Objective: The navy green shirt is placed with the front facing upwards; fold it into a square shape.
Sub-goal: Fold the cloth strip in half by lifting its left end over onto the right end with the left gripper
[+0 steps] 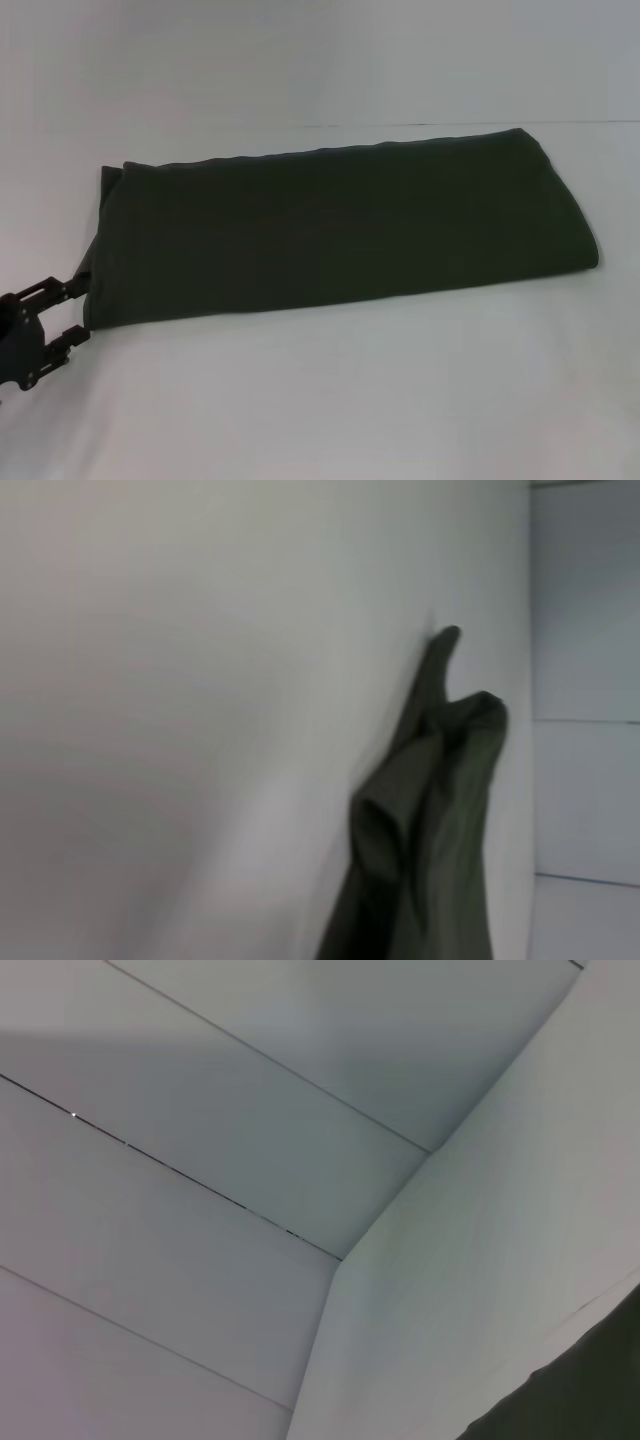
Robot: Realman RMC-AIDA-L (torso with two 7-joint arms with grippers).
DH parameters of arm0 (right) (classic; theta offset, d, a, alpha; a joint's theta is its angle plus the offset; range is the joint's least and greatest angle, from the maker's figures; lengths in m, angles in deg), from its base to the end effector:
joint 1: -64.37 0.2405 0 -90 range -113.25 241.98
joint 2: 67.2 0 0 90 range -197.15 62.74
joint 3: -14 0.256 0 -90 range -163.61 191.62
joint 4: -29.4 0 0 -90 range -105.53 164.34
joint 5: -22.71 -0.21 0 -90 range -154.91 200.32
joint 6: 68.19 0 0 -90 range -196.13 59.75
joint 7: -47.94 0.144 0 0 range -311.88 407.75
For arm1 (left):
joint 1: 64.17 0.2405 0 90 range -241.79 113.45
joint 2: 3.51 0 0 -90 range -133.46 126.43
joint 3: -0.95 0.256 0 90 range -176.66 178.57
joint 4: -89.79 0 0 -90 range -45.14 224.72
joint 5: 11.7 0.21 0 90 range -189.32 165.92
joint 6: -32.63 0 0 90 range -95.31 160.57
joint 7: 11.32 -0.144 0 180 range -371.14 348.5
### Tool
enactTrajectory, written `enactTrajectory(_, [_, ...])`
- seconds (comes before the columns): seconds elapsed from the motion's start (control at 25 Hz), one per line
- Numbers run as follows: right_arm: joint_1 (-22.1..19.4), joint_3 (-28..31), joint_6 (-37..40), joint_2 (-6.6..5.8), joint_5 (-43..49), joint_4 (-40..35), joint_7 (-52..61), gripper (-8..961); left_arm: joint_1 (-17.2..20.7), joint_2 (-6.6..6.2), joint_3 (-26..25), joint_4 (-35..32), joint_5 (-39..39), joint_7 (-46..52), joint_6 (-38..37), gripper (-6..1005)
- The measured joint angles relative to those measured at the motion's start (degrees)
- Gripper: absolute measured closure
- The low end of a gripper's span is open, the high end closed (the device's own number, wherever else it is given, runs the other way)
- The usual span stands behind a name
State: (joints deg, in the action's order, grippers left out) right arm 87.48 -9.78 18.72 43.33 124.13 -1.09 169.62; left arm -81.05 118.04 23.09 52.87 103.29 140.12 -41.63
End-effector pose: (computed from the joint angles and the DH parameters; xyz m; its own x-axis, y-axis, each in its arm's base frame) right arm 0.3374 0.3219 0.1003 -0.0889 -0.6119 -0.7860 -0.9240 -0.2441 0.2945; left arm -0.3788 0.2770 0.0248 -0.6272 0.5449 0.5565 0.7747 0.3624 0.5182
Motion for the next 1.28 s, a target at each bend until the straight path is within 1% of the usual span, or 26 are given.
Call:
enactTrajectory(0.24, [0.41,0.05,-0.21,0.02,-0.1,-0.3,0.12,300,-0.29,0.0,0.31,1.46,0.09,1.0,2.63,337])
enactTrajectory(0.84, [0.59,0.99,-0.17,-0.15,-0.18,-0.06,0.13,300,-1.33,0.08,0.38,2.72,0.66,1.6,4.4,339])
enactTrajectory(1.28, [0.12,1.41,-0.16,-0.1,-0.18,0.07,0.0,300,-3.67,0.01,1.86,3.84,0.96,1.94,6.62,341])
